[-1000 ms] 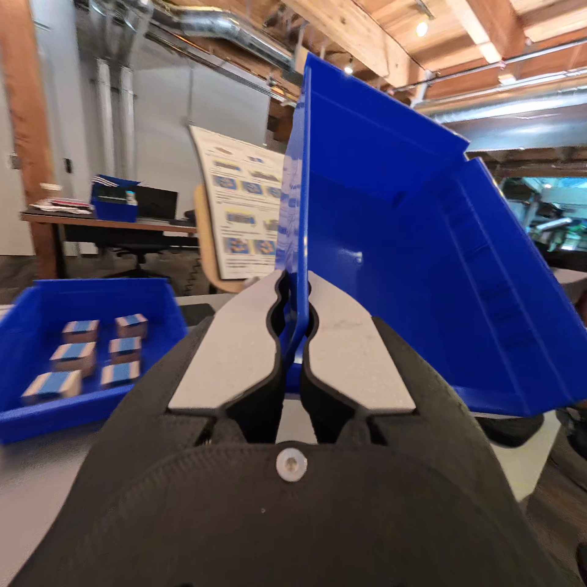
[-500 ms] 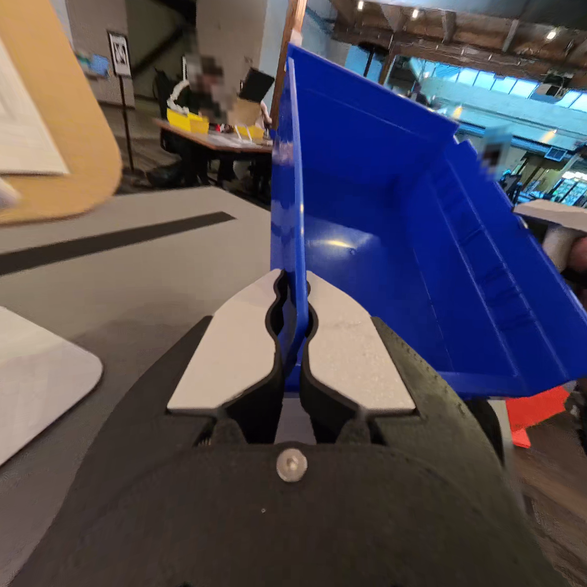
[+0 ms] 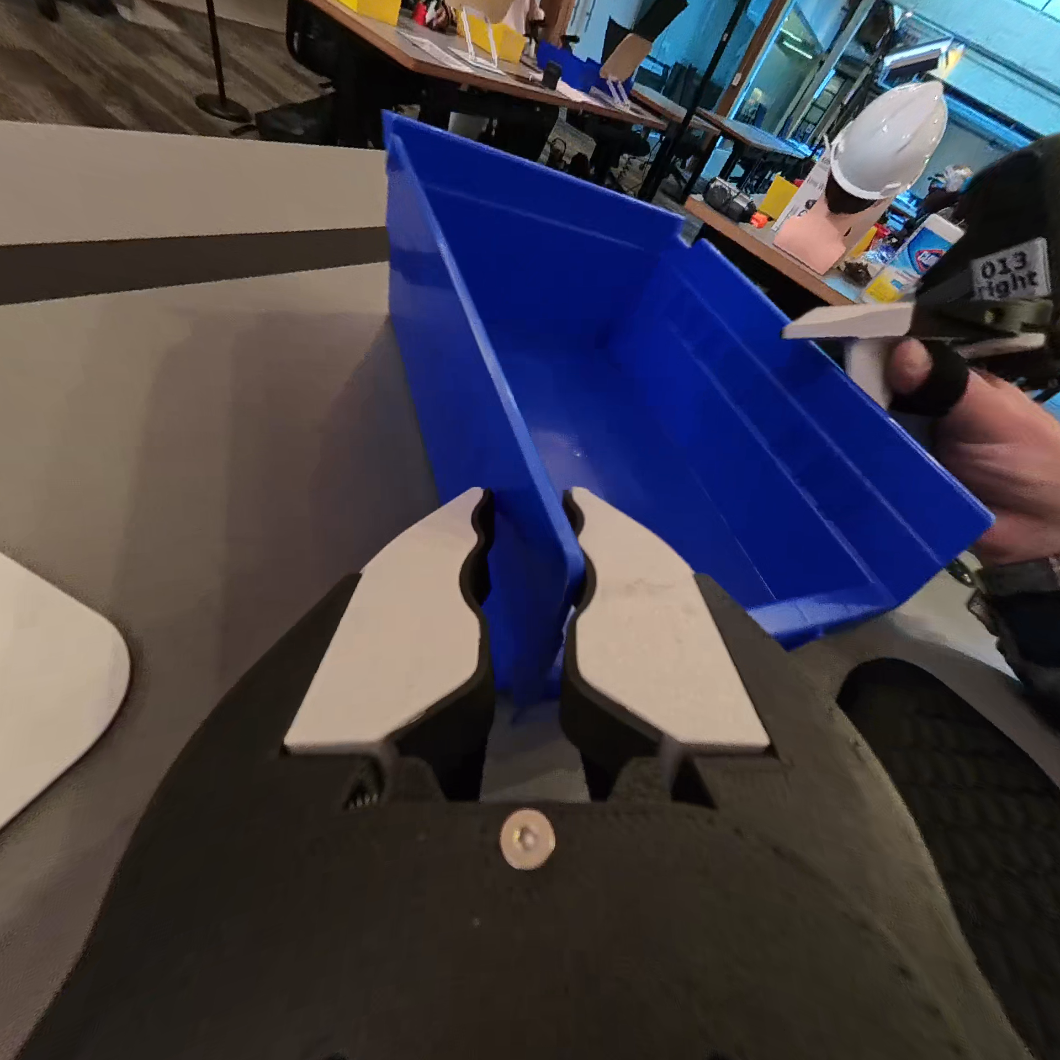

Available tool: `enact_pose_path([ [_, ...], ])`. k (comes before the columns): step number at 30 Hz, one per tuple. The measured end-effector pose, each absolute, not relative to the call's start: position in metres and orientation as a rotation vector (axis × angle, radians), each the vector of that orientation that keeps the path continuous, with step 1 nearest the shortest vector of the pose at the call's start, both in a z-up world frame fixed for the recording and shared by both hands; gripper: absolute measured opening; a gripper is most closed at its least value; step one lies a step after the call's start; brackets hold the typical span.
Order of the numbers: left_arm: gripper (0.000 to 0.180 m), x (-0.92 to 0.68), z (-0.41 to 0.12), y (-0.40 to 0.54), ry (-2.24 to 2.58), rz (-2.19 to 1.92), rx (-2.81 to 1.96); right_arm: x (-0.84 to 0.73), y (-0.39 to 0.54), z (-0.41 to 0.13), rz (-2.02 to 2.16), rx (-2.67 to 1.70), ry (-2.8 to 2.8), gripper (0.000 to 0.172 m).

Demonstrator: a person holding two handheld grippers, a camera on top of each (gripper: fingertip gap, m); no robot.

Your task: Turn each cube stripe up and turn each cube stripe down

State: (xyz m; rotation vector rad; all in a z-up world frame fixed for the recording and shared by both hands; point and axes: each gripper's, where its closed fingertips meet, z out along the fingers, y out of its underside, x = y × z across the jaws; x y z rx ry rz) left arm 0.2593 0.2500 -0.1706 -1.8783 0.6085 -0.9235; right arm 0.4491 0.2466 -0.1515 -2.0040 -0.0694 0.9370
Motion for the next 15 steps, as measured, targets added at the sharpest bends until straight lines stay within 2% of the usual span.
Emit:
enact_pose_path([
  [1,0.025,0.258,-0.171,0.25,0.614,-0.935,-1.873,0.449,0.249,-0.15,0.936,-2.02,-0.088,0.051],
  [2,0.028,0.258,-0.171,0.247,0.634,-0.961,-1.87,0.45,0.249,-0.145,0.93,-2.028,-0.097,0.061],
  [3,0.03,0.258,-0.17,0.244,0.655,-0.98,-1.868,0.449,0.243,-0.136,0.911,-2.013,-0.104,0.062],
  [5,0.028,0.252,-0.165,0.235,0.71,-0.979,-1.832,0.441,0.22,-0.124,0.773,-2.021,-0.187,0.065],
  [7,0.026,0.245,-0.163,0.227,0.791,-0.937,-1.797,0.422,0.186,-0.129,0.61,-2.084,-0.312,0.076],
  [8,0.025,0.243,-0.164,0.223,0.835,-0.922,-1.788,0.414,0.171,-0.135,0.544,-2.103,-0.348,0.076],
  [10,0.022,0.24,-0.168,0.219,0.865,-0.909,-1.782,0.407,0.151,-0.151,0.372,-2.149,-0.382,0.069],
  [12,0.023,0.245,-0.171,0.215,0.87,-0.938,-1.797,0.404,0.146,-0.167,0.258,-2.169,-0.411,0.046],
  [13,0.02,0.248,-0.171,0.212,0.876,-0.958,-1.803,0.404,0.149,-0.176,0.228,-2.185,-0.408,0.044],
  [15,0.02,0.253,-0.171,0.209,0.871,-0.934,-1.799,0.419,0.163,-0.184,0.08,-2.191,-0.399,0.027],
])
